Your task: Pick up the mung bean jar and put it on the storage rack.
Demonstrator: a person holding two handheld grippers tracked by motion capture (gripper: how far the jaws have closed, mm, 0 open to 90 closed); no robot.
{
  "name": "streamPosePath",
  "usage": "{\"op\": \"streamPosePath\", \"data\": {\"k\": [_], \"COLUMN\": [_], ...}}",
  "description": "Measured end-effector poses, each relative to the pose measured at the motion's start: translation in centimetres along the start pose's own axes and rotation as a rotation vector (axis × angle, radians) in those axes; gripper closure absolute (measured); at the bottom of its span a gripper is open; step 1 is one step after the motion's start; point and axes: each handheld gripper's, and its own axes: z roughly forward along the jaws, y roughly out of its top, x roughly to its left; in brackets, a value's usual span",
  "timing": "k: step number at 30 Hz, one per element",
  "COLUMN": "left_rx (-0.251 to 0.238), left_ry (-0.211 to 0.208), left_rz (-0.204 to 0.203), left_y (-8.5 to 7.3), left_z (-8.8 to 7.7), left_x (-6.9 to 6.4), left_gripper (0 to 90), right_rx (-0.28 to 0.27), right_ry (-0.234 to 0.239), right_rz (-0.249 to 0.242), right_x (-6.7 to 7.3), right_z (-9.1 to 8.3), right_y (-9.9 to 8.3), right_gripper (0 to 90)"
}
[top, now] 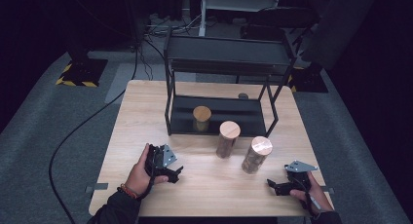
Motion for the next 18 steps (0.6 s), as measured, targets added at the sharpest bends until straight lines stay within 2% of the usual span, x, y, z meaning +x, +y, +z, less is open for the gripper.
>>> {"op": "streamPosePath", "data": {"k": [6, 18], "left_rx": [0.007, 0.027], "left_ry": [0.008, -0.006], "left_rz": [-0.026, -0.1], "left_y": [-1.1, -2.9], "left_z": [-0.5, -1.0], "left_x": [0.2, 0.4], "left_gripper": [2.6, 2.7], "right_rx": [0.0, 0.0], "right_ry": [0.0, 0.0], "right_rz": [0.0, 0.0], "right_x": [0.0, 0.0], "right_z": [0.0, 0.0], "right_y": [0.0, 0.0], "right_gripper": [0.0, 0.0]}}
